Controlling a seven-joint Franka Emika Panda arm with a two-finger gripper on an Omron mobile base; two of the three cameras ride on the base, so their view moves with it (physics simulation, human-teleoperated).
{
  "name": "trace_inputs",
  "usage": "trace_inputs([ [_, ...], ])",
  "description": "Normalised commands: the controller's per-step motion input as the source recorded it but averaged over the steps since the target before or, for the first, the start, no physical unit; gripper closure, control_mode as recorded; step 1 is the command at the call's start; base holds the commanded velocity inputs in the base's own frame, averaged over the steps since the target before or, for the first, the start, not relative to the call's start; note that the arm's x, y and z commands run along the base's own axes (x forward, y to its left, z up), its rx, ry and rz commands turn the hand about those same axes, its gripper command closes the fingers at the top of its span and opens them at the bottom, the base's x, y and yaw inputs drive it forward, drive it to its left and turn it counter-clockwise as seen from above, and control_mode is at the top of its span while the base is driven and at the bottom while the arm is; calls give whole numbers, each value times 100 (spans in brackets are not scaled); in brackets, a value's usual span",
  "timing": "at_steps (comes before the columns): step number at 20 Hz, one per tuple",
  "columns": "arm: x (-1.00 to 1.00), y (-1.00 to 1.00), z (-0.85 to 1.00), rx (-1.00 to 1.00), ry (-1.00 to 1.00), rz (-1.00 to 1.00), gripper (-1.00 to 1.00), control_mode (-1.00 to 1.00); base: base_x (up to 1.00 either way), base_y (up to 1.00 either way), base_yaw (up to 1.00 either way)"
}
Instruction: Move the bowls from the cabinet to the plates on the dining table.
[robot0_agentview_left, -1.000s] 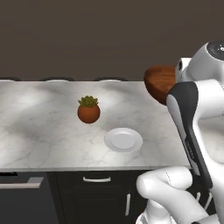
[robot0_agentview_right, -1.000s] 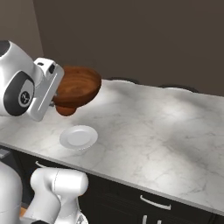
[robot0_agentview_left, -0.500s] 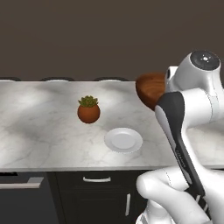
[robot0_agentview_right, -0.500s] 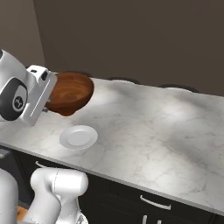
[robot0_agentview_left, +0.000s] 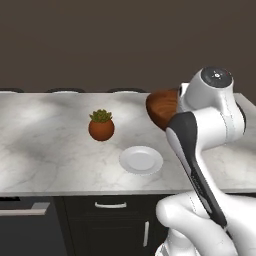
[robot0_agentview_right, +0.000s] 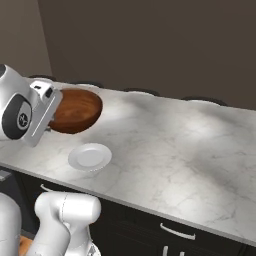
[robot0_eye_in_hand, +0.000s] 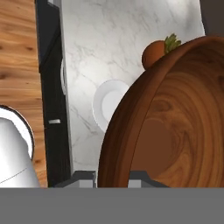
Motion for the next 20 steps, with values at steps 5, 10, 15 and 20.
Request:
trace_inputs([
  [5, 20, 20, -26, 4, 5, 0, 100, -100, 0, 0, 0],
  [10, 20, 18, -34, 4, 6, 0, 100, -100, 0, 0, 0],
  [15, 23, 12, -47, 1, 4, 0, 100, -100, 0, 0, 0],
  [20, 20, 5, -37, 0, 0, 0, 100, -100, 0, 0, 0],
])
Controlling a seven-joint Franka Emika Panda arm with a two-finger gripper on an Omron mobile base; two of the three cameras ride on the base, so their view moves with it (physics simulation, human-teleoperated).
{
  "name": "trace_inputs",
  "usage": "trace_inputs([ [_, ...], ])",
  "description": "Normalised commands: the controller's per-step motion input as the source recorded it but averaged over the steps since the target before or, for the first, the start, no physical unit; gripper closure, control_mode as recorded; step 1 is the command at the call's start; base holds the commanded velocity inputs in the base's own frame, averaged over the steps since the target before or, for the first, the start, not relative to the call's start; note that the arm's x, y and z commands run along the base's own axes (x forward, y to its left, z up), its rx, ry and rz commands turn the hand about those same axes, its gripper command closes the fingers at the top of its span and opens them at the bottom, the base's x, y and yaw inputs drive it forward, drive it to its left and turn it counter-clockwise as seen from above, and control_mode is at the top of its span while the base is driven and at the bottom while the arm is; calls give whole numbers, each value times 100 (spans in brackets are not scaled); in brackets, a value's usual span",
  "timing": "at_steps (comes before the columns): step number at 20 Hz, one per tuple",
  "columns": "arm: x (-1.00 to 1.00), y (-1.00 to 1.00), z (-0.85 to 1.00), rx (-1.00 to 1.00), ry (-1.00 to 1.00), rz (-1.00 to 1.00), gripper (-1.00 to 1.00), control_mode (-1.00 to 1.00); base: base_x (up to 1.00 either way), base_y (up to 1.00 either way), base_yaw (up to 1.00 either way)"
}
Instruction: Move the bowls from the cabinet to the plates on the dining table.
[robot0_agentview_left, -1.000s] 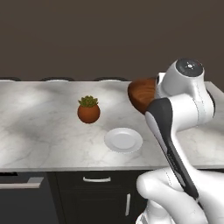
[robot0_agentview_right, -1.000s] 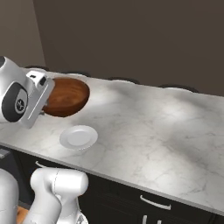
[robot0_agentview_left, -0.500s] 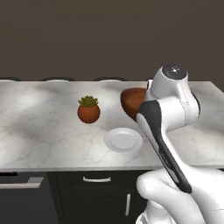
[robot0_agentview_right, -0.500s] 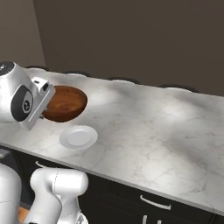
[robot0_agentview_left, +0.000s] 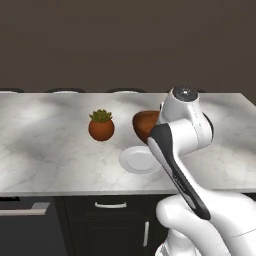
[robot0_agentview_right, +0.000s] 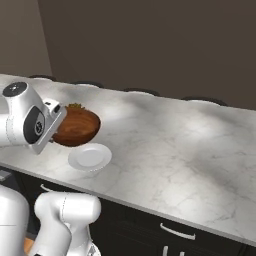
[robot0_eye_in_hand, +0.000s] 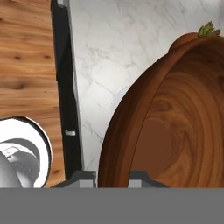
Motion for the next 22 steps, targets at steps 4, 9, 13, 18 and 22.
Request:
trace_inputs([
  [4, 17, 3, -36, 0, 0, -1, 100, -100, 0, 0, 0],
  [9, 19, 5, -33, 0, 1, -2, 100, -100, 0, 0, 0],
  [13, 29, 6, -34, 0, 4, -2, 100, -100, 0, 0, 0],
  [18, 33, 6, -33, 0, 7, -3, 100, -100, 0, 0, 0],
  [22, 37, 7, -33, 0, 8, -3, 100, -100, 0, 0, 0],
])
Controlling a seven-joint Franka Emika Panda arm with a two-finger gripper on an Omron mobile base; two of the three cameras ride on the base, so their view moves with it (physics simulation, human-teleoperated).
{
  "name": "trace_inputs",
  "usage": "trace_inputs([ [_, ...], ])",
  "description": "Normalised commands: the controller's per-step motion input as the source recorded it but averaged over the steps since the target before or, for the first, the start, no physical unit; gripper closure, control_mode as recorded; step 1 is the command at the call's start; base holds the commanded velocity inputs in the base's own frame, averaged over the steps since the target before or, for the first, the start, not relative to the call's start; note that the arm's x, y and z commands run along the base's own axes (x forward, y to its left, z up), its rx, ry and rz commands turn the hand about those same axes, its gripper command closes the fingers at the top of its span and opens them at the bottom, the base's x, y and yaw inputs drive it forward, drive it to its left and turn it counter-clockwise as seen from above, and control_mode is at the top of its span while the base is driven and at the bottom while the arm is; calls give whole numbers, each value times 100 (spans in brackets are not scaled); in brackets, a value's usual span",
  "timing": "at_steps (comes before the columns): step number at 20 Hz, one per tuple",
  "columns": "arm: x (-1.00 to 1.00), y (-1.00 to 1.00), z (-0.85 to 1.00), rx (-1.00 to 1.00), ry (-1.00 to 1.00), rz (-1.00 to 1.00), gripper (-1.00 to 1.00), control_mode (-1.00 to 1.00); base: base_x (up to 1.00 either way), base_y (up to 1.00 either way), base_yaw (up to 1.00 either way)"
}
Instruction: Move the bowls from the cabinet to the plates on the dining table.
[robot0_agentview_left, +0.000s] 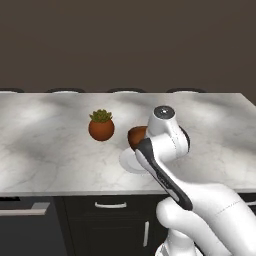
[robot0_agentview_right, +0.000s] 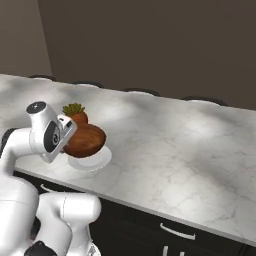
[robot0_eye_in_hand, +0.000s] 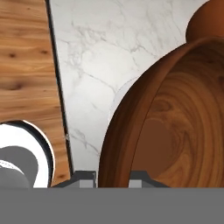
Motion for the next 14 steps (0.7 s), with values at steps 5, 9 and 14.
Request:
trace_inputs([
  [5, 37, 13, -41, 0, 7, -3, 100, -100, 0, 0, 0],
  [9, 31, 13, -39, 0, 4, -2, 100, -100, 0, 0, 0],
  [14, 28, 10, -35, -1, 1, -2, 100, -100, 0, 0, 0],
])
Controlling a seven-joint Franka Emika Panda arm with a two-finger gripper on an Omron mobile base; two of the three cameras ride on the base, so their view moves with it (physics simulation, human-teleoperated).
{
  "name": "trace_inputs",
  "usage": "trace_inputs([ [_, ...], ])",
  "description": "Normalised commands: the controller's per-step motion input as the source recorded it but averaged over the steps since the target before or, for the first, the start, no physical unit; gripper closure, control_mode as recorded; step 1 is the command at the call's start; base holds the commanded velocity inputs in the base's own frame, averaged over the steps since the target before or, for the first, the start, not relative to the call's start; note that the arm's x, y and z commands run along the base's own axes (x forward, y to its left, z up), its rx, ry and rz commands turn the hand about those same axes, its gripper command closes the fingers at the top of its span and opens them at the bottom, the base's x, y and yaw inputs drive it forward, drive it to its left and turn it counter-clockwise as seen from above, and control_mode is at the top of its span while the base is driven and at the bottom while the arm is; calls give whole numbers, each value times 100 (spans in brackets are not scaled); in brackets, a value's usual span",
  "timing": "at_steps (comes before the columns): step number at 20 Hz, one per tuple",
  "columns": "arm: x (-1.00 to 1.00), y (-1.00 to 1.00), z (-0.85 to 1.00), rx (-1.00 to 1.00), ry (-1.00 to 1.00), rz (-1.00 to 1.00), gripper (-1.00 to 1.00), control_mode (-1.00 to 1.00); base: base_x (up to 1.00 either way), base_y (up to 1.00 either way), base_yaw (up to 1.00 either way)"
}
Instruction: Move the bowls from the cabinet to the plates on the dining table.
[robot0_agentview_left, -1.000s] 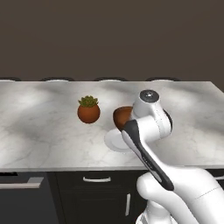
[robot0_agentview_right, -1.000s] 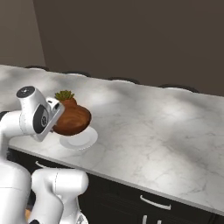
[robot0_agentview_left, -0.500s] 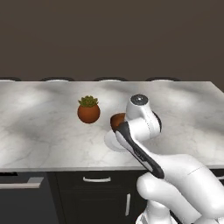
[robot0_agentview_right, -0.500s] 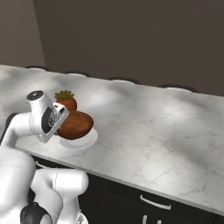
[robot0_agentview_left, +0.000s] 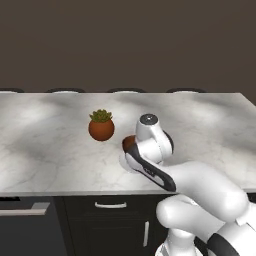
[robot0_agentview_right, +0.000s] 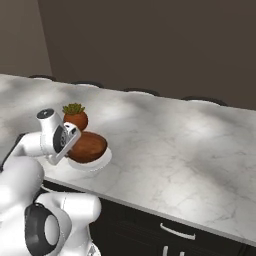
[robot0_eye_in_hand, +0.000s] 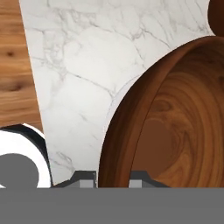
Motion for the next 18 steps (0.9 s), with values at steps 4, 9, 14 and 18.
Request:
trace_inputs([
  [4, 25, 11, -37, -4, 0, -2, 100, -100, 0, 0, 0],
  [9, 21, 12, -38, -6, 0, -2, 100, -100, 0, 0, 0],
  [14, 19, 9, -31, -4, 0, -2, 100, -100, 0, 0, 0],
  [18, 14, 7, -24, -3, 0, -3, 100, -100, 0, 0, 0],
])
